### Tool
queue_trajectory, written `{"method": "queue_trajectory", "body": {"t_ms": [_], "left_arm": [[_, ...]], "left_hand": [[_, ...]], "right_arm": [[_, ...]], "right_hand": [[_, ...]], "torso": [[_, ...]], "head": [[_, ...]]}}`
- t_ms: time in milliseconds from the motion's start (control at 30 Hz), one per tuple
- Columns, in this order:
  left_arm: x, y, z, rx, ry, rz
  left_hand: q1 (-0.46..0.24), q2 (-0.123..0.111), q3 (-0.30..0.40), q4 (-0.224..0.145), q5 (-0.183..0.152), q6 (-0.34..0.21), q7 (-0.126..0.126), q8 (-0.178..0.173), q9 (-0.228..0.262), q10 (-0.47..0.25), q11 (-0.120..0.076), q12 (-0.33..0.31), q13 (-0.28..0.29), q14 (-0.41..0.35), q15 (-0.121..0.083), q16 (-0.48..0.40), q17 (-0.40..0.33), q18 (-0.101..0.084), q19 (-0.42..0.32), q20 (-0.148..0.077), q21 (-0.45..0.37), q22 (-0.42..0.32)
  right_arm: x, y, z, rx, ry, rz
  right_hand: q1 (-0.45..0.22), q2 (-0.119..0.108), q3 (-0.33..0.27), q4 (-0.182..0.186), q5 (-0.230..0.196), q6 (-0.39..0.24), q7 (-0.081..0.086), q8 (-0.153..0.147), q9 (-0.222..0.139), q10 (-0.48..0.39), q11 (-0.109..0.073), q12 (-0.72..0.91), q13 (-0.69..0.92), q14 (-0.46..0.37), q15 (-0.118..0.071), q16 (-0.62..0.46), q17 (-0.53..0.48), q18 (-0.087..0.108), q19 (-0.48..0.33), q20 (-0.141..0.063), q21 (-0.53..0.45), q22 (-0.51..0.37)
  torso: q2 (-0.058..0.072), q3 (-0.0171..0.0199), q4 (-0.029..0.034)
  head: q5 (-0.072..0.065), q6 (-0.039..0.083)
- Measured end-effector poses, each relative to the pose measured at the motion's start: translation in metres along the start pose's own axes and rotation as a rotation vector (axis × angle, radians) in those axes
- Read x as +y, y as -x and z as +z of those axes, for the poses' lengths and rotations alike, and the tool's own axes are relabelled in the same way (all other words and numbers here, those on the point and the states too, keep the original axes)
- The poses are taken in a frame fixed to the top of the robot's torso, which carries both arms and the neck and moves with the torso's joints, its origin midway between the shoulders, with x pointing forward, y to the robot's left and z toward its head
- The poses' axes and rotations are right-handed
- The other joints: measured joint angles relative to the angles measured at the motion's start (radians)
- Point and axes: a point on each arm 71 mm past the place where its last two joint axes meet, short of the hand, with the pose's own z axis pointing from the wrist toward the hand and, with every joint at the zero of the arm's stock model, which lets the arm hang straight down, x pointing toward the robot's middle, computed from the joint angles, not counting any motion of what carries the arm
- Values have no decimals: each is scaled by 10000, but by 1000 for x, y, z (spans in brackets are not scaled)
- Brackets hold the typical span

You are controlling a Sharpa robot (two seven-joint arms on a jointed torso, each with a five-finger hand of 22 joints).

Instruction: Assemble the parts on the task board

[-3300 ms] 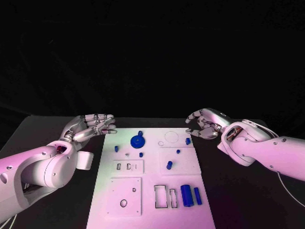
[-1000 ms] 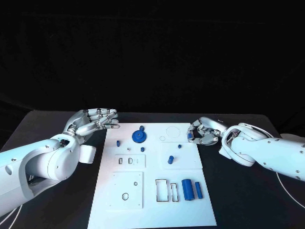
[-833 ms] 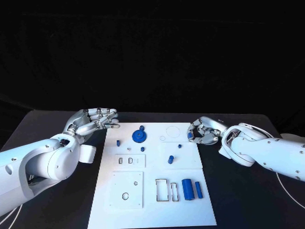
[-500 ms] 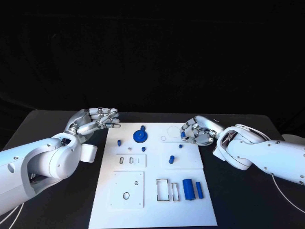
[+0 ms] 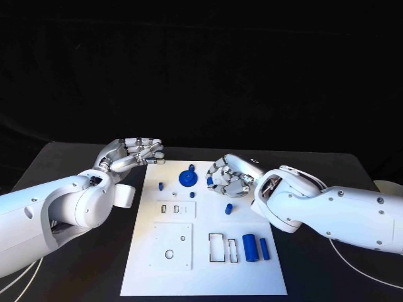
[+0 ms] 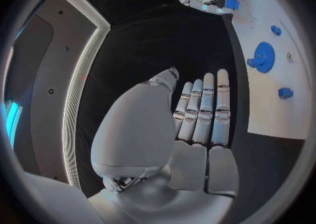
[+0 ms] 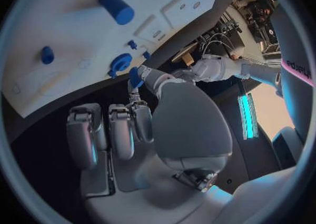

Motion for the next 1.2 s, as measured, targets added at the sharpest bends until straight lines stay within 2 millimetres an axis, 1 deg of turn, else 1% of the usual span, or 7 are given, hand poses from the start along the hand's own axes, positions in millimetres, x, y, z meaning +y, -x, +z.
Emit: {"method": "queue_trajectory", "body": {"t_ms": [200, 333, 433, 667, 800, 1133, 1200], "left_arm": [[2, -2, 4, 0, 5, 11], [2, -2, 6, 0, 9, 16], [3, -3, 6, 15, 14, 11], [3, -5, 7, 48, 24, 0], [3, -6, 7, 61, 28, -5], [3, -6, 8, 56, 37, 0], [3, -6, 8, 54, 38, 1]], "left_hand": [[0, 0, 0, 0, 0, 0, 0, 0, 11, 0, 0, 0, 0, 0, 0, 0, -1, 0, 0, 0, 0, -1], [0, 0, 0, 0, 0, 0, 0, 0, 11, 0, 0, 0, 0, 0, 0, 0, -1, 0, 0, 0, 0, -1], [0, 0, 0, 0, 0, 0, 0, 0, 10, 0, 0, 0, 0, 0, 0, 0, -1, 0, 0, 0, 0, -1], [0, 0, 28, -28, 0, 0, 0, 0, 9, 0, 0, 0, 0, 0, 0, 0, 13, 0, 0, 0, 40, -2], [0, 0, 27, -28, 0, 0, 0, 0, 9, 0, 0, 0, 0, 0, 0, 0, 13, 0, 0, 0, 40, -2], [0, 0, 27, -27, 0, 0, 0, 0, 8, 0, 0, 0, 0, 0, 0, 0, 12, 0, 0, 0, 40, -4], [0, 0, 27, -27, 0, 0, 0, 0, 8, 0, 0, 0, 0, 0, 0, 0, 12, 0, 0, 0, 40, -2]], "right_arm": [[21, -28, 10, 381, 96, -244], [29, -44, 15, 580, 122, -425], [33, -56, 17, 753, 118, -526], [40, -81, 18, 1094, 121, -702], [42, -88, 19, 1171, 112, -807], [43, -91, 23, 1081, 160, -1024], [43, -91, 23, 1061, 167, -1054]], "right_hand": [[-18, 12, -1, 1, -1, -17, -12, 0, 0, 0, 0, 0, 0, 0, 0, 0, -1, 0, 0, 0, -2, -1], [-164, -8, -3, 2, -1, -20, -11, 0, 0, 0, 0, 0, -1, 0, 0, 0, -1, 1, 0, 0, -5, -1], [-280, -44, -3, 2, -1, -21, -11, 0, 0, 0, 1, 0, -1, 0, 0, 0, -1, 0, 0, 1, -6, -2], [-321, -84, -5, 3, -2, -26, -17, 0, 0, 0, 1, 39, -1, 0, 1, 0, -1, 0, 0, 1, -6, -3], [-362, -125, -22, 22, -4, -35, -26, 0, 1, 0, 1, 39, -1, -1, 0, 0, -1, 0, 0, 1, -6, -3], [-375, -138, -5, 66, -9, -54, -45, 0, 15, 0, 1, 38, -1, -38, -36, -1, -2, 0, 0, 2, -7, -4], [-429, -192, -4, 66, -9, -54, -45, 8, 29, 0, 1, 38, -1, -38, -36, 0, -2, 0, 0, 2, -7, -4]], "torso": [[-101, -66, 28], [-136, -107, 51], [-143, -127, 58], [-140, -128, 59], [-132, -122, 59], [-124, -112, 58], [-124, -111, 56]], "head": [[98, -108], [158, -159], [210, -180], [305, -255], [343, -289], [395, -348], [401, -358]]}}
